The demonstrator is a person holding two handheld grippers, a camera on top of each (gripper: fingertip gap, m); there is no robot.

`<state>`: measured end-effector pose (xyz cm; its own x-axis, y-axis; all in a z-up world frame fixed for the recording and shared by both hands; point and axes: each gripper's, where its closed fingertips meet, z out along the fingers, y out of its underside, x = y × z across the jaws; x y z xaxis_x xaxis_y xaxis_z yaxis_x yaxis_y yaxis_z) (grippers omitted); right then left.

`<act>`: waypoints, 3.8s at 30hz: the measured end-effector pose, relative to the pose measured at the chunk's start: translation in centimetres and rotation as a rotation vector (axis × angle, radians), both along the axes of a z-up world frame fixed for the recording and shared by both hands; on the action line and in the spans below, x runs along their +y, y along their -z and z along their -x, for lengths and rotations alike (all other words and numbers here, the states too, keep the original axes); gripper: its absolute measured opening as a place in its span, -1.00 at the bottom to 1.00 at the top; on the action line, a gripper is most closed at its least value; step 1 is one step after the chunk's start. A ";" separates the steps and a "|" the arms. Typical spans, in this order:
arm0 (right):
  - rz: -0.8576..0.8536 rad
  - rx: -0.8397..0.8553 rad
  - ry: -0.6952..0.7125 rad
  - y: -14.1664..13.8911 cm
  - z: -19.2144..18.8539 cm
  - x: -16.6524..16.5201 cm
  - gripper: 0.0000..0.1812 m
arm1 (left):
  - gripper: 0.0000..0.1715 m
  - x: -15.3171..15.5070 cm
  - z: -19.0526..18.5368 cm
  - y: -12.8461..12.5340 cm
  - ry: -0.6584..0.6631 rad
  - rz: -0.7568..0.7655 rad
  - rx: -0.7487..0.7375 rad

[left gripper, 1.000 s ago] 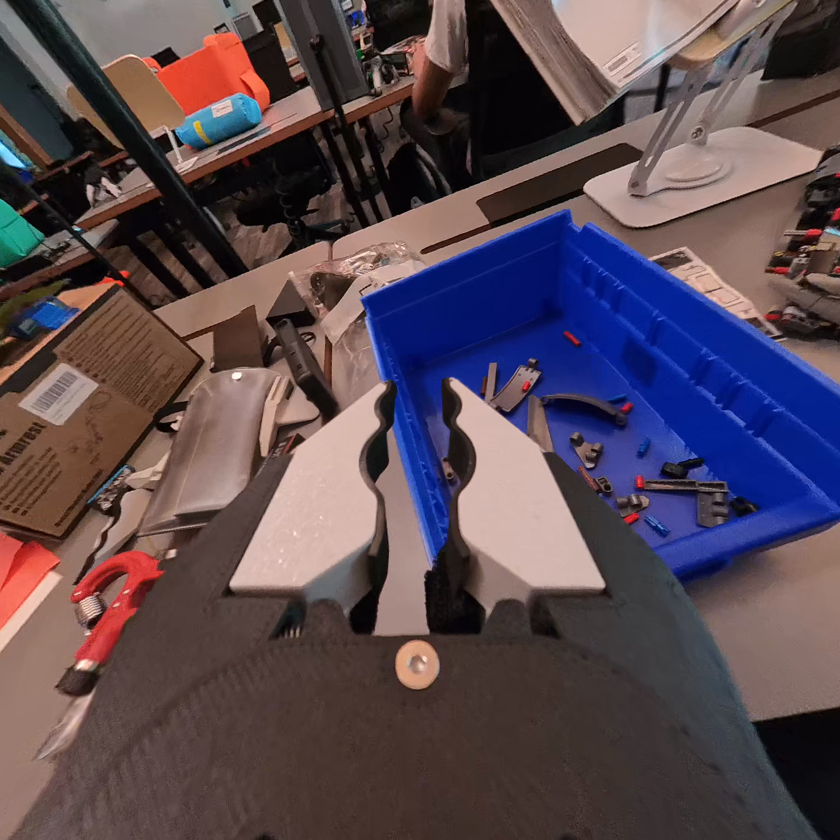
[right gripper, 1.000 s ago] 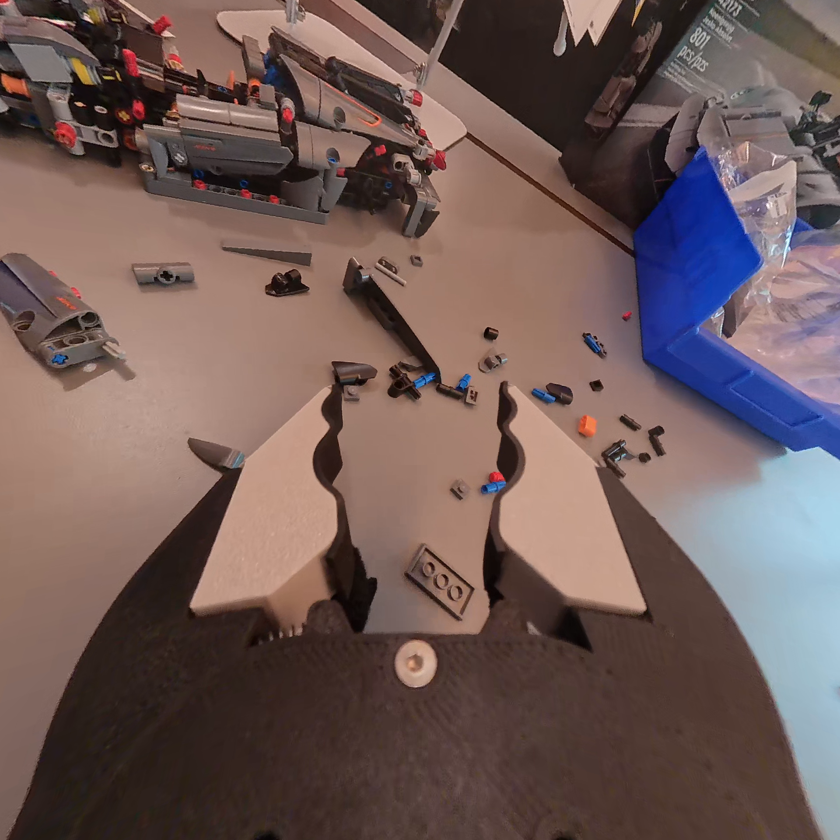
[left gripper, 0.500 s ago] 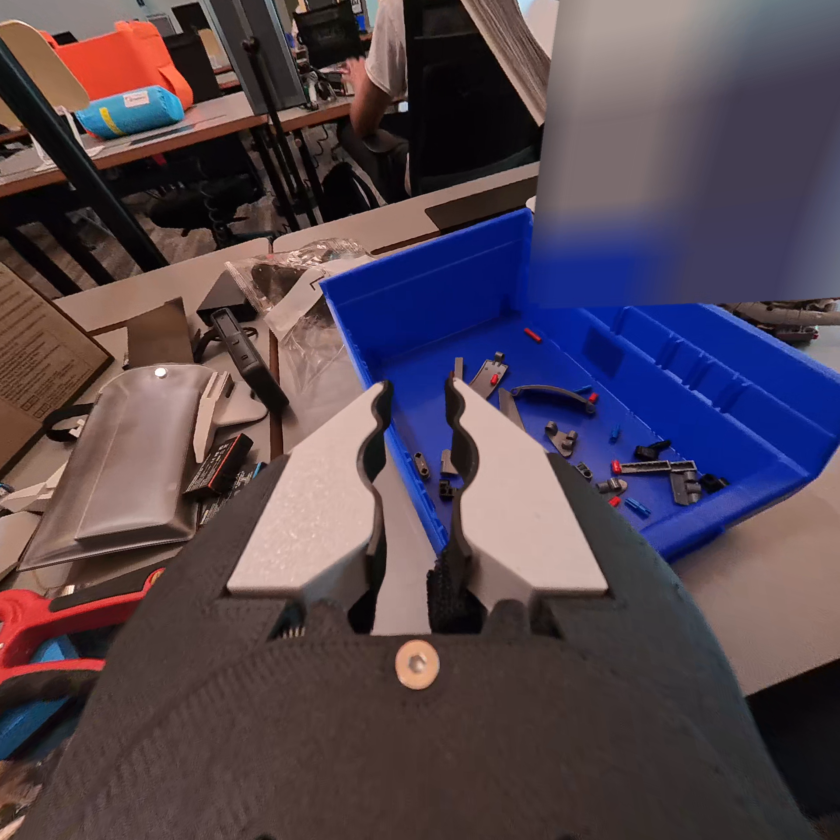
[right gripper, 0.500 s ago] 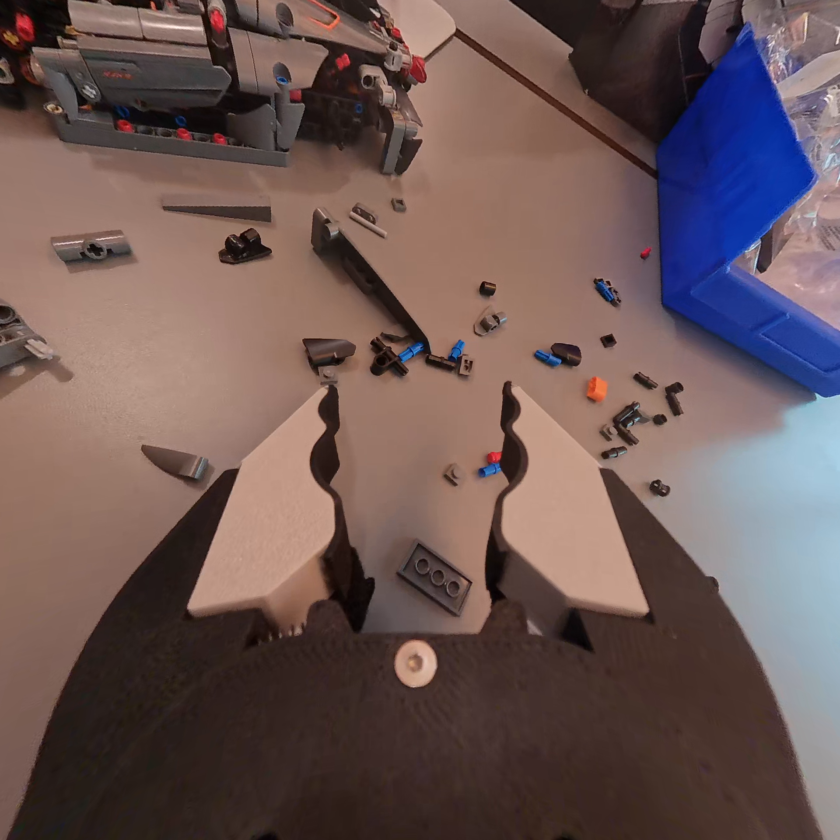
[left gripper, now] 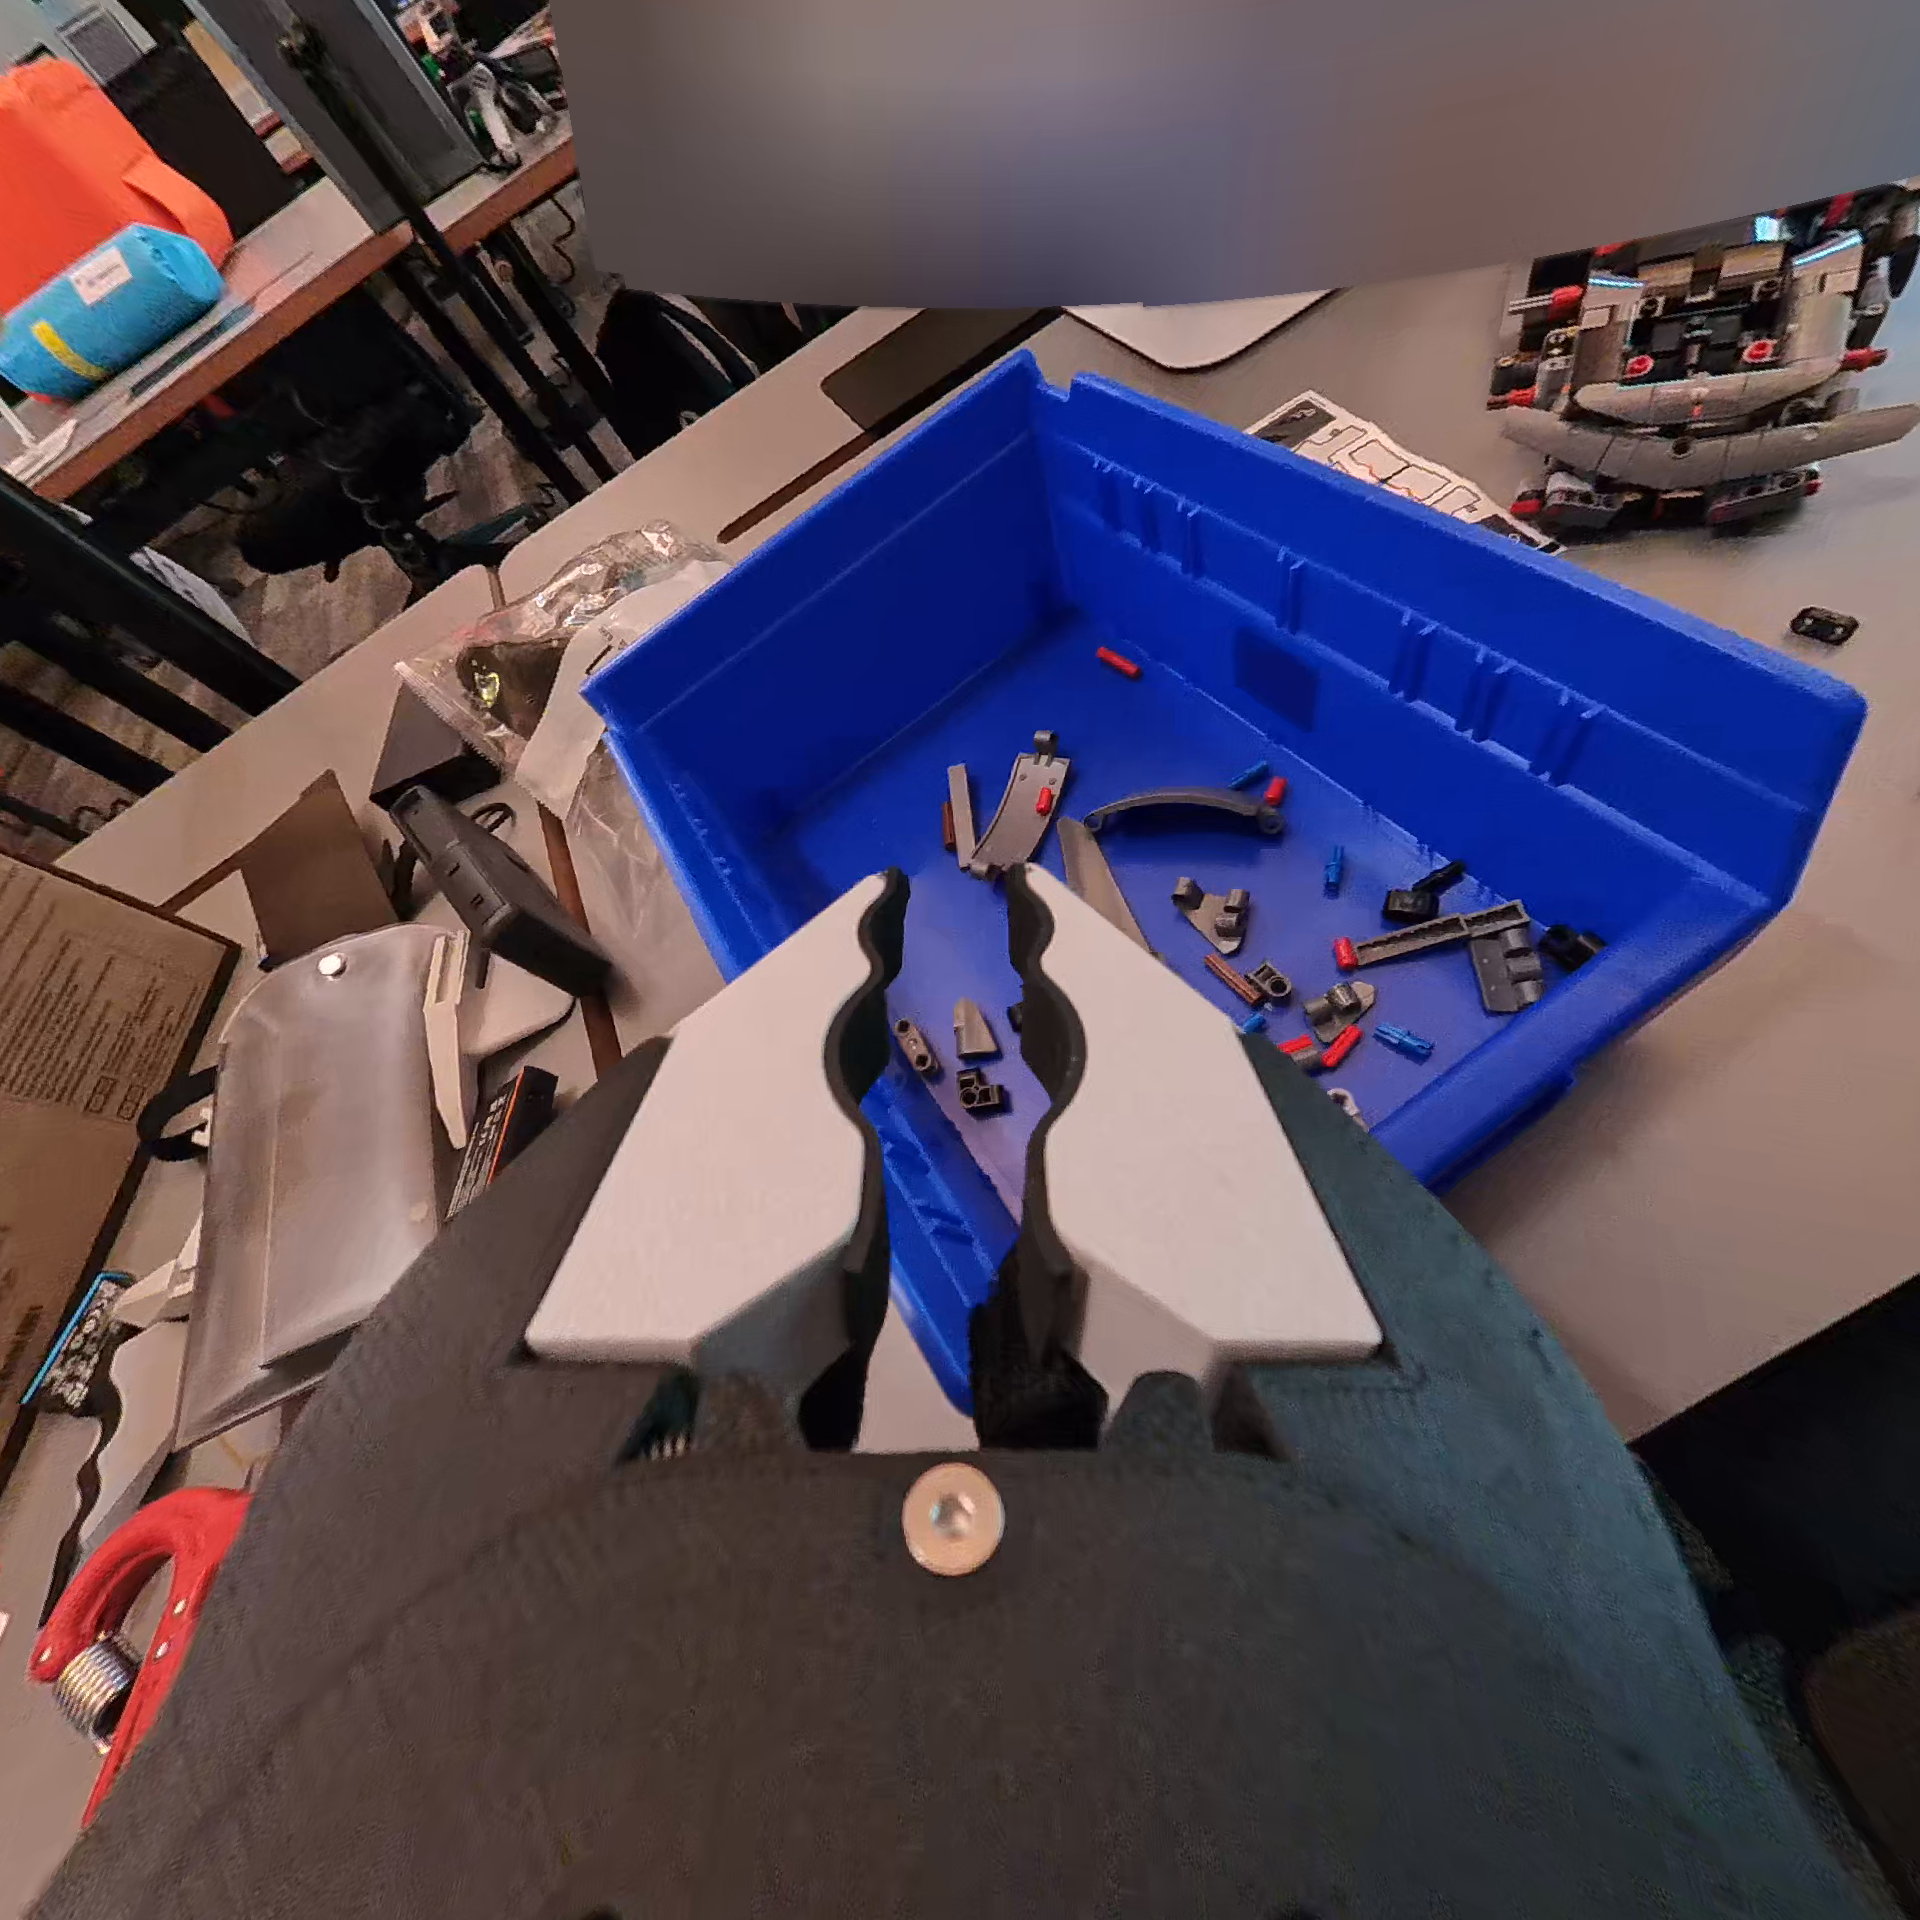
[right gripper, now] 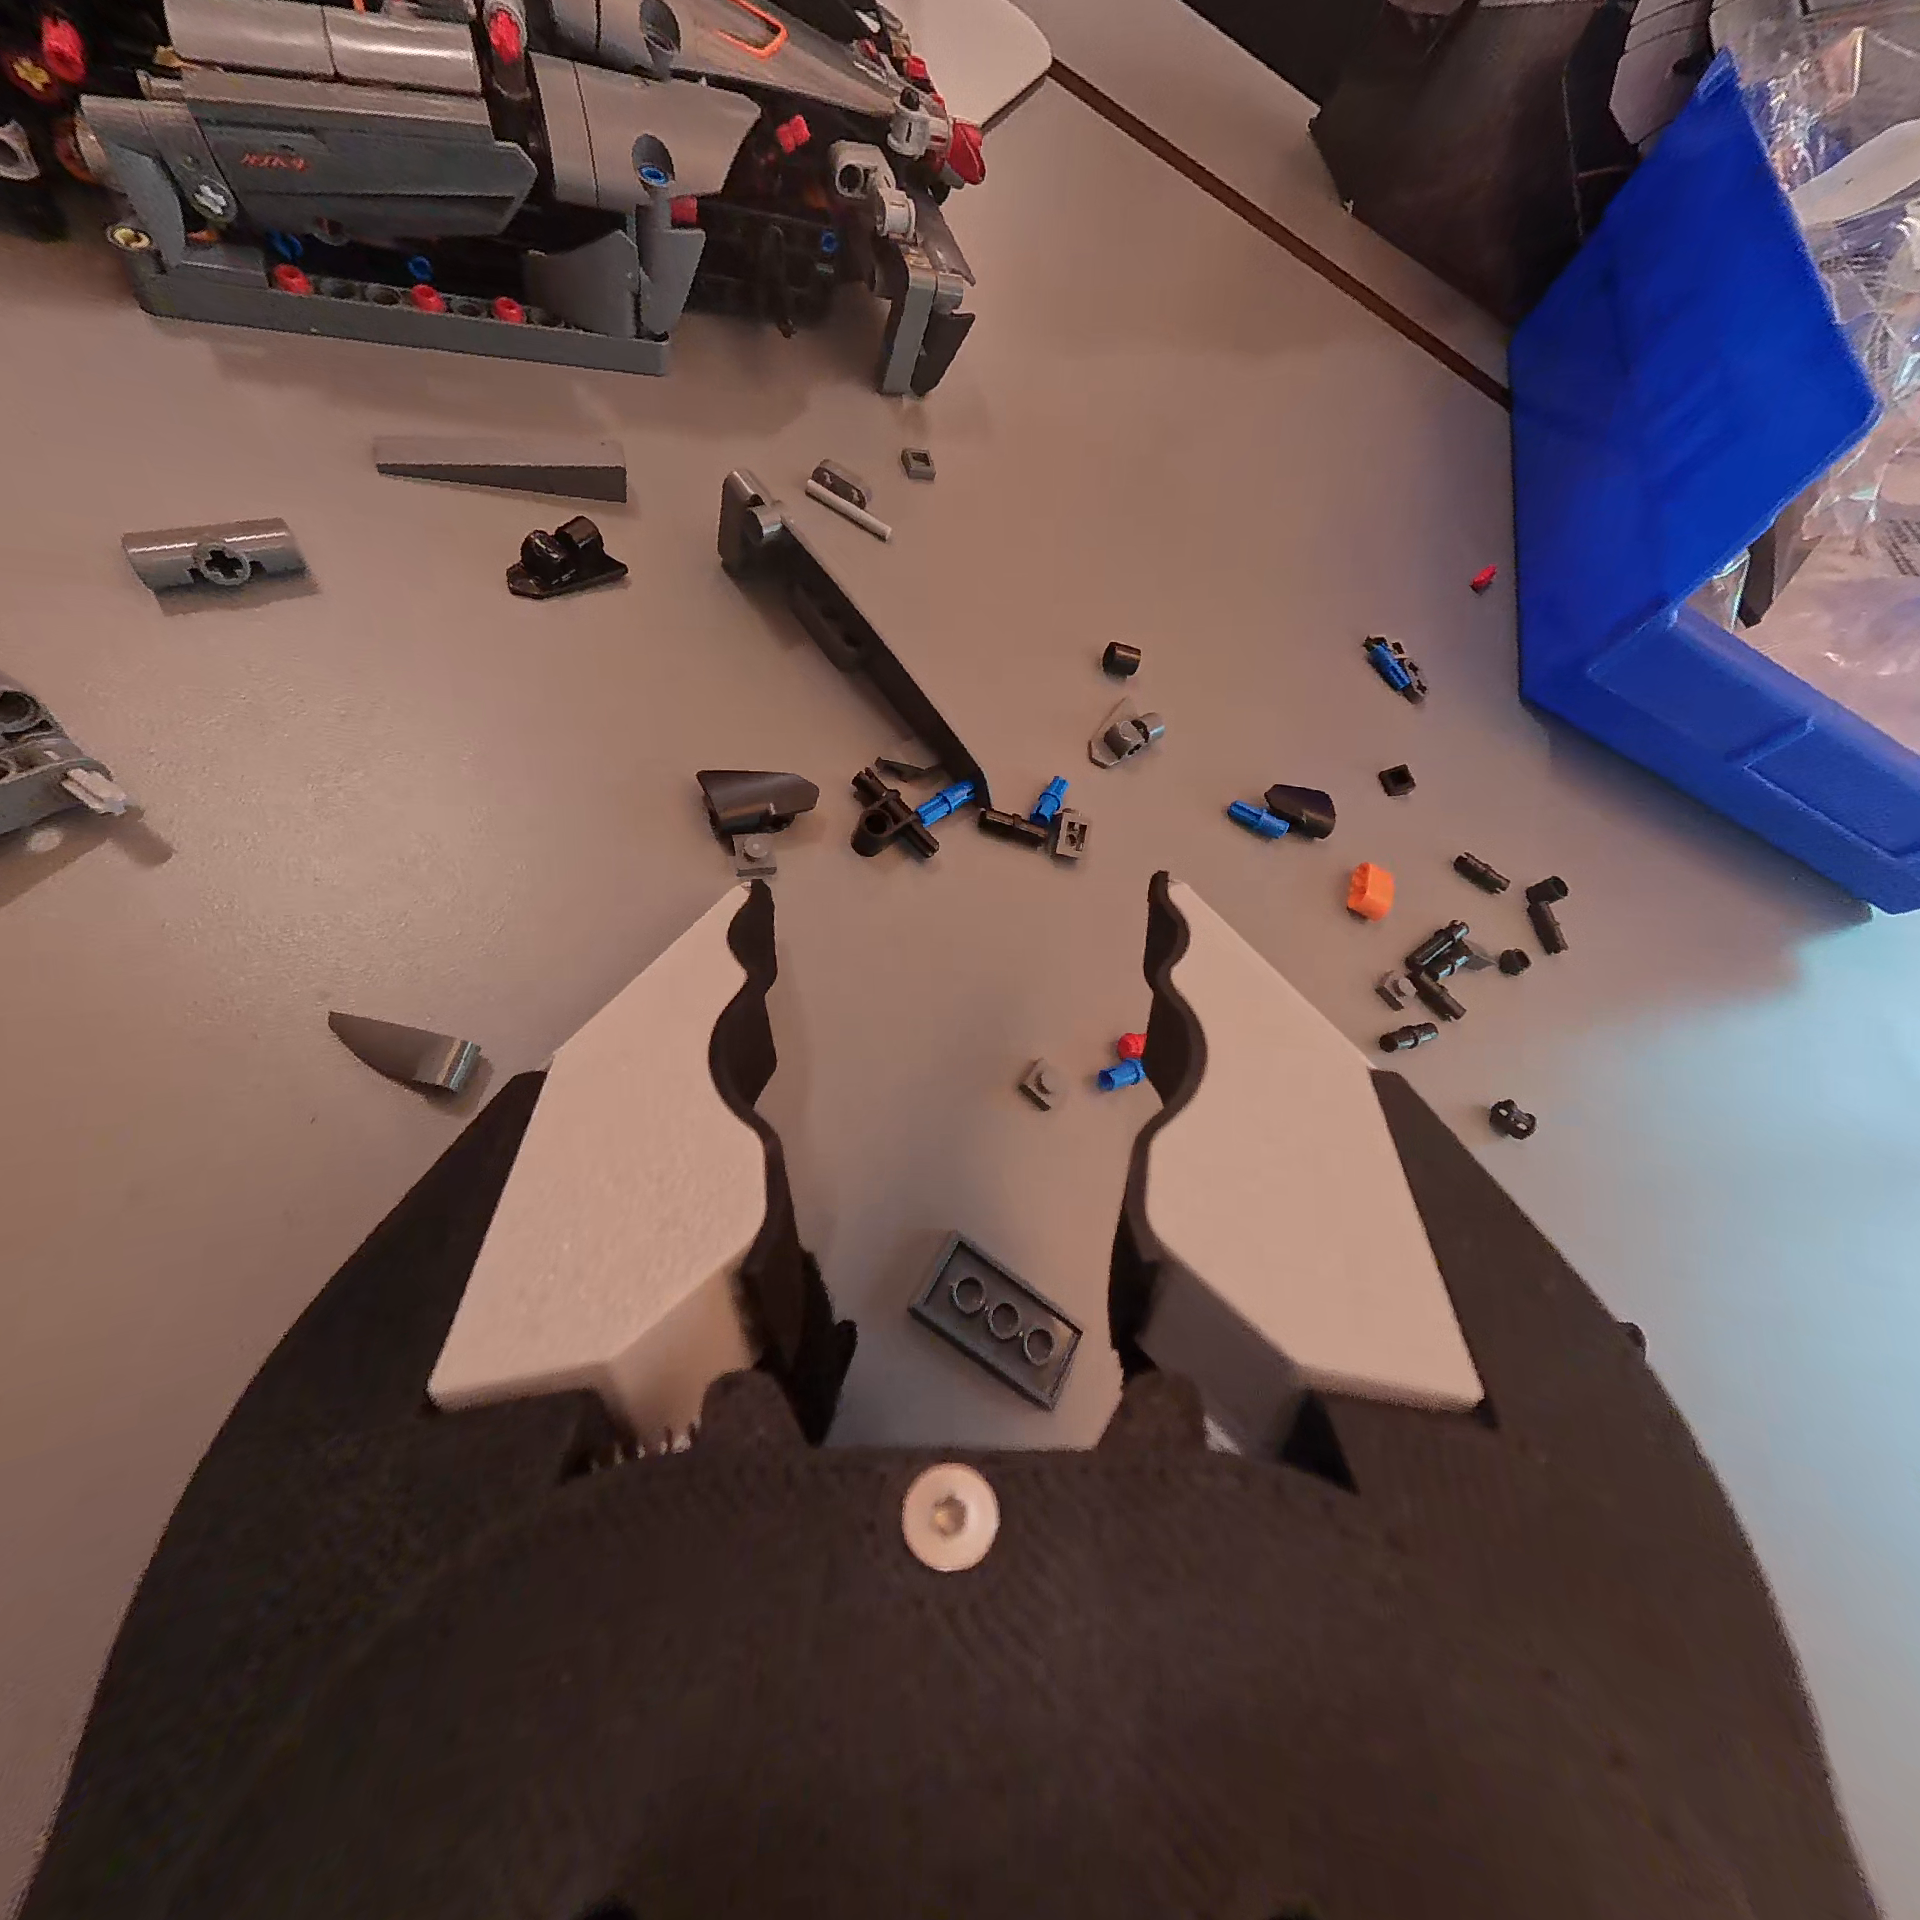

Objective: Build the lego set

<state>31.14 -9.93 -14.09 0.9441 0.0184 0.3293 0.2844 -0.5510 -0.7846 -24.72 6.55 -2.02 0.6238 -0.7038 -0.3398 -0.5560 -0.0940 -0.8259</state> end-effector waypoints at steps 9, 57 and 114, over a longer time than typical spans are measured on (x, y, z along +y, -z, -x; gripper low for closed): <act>-0.004 -0.007 -0.003 -0.1 0.1 0.0 -0.23 | -0.81 0.2 -3.4 -1.1 0.060 0.039 -0.085; -0.098 0.051 -0.046 -1.5 0.6 -0.3 -0.30 | -0.92 10.6 -15.3 13.9 0.468 0.503 0.420; -0.433 0.102 -0.203 -9.9 4.0 -1.3 -0.42 | -0.98 -3.1 -26.4 -7.0 0.454 0.158 -0.205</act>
